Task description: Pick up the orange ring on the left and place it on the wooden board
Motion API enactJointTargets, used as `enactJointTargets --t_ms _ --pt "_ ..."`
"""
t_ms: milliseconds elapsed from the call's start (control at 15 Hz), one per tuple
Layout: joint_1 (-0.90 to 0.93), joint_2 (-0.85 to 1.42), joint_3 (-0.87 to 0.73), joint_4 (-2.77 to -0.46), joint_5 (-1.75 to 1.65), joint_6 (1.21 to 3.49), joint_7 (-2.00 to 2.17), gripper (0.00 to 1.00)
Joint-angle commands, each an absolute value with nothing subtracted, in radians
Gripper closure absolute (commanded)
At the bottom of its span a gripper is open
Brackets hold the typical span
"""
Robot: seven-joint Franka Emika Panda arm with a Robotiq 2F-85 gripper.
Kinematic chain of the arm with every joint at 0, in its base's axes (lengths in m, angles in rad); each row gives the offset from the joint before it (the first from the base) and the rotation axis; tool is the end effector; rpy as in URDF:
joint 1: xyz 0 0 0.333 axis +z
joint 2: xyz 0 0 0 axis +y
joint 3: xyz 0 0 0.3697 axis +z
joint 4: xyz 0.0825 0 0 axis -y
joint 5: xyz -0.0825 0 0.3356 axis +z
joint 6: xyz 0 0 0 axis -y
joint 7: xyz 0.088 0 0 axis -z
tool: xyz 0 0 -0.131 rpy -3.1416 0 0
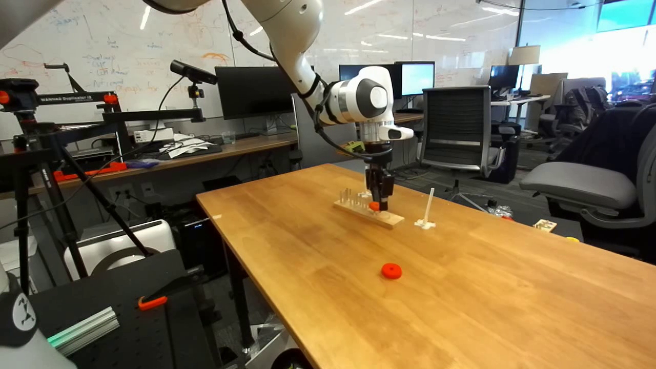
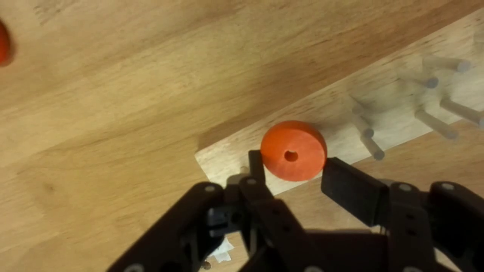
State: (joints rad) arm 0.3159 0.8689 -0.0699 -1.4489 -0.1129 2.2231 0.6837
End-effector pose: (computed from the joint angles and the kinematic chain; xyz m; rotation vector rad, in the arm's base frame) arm 0.6908 0.1787 0.2041 2.9300 -0.5069 -0.0306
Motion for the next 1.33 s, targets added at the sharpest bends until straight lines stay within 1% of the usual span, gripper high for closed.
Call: enactJointTargets --t_ms 0,1267 --pt "0.316 0.87 -0.058 -1.441 -0.097 2.193 0.685 0.81" --pt "0.319 0.864 -0.029 -1.432 -0.096 2.157 0.657 0.81"
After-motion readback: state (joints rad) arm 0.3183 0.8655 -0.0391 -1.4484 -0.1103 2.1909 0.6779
